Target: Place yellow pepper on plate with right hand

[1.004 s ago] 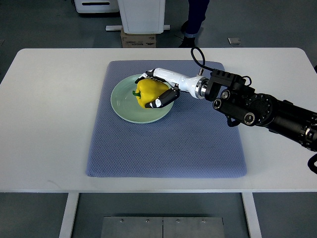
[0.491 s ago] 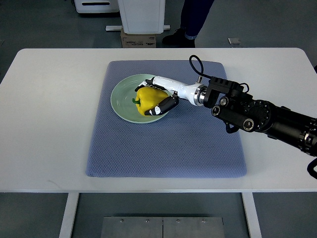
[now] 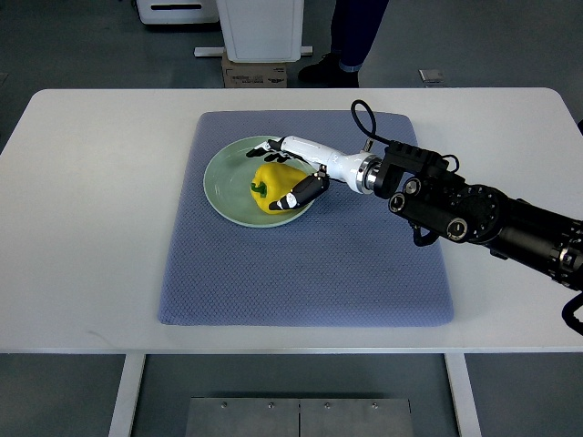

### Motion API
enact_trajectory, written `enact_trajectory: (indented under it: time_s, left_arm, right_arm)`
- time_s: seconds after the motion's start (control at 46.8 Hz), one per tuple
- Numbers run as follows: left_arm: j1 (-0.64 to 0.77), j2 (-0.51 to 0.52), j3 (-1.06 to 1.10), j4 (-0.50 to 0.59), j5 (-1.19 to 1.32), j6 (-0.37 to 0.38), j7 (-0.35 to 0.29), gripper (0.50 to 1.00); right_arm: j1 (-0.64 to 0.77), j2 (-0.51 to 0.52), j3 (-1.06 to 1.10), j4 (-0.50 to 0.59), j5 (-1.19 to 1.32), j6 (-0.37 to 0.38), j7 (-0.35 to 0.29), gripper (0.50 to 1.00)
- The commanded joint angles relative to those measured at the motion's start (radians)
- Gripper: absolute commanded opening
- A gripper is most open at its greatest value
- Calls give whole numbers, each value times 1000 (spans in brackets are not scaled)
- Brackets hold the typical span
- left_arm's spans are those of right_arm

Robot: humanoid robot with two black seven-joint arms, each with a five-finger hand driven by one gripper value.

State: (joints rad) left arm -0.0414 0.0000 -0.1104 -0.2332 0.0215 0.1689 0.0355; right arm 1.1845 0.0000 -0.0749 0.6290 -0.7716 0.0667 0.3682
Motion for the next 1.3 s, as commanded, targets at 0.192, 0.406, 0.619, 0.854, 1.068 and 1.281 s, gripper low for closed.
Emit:
enact_trajectory:
  time_s: [0.192,0.406,0.619,0.854,1.068,1.281]
  left_arm:
    - [0,0,0,0,0,0,0,1000]
    - [0,0,0,0,0,0,0,1000]
    - [0,0,0,0,0,0,0,1000]
    - [0,0,0,0,0,0,0,1000]
    - [0,0,0,0,0,0,0,1000]
    - [0,0,0,0,0,0,0,1000]
  right_arm:
    - [-5,0,9,-2,3,-1,0,998]
    - [-23,0,89,-3,6,1,-2,998]
    - [-71,0,207,-6,11,-2,-3,998]
    - [-150,0,398,-6,14,-5,-25,998]
    - [-227,-22,590,-6,14,-34,-49,998]
    - [-293,-41,751,-5,14,-34,-78,998]
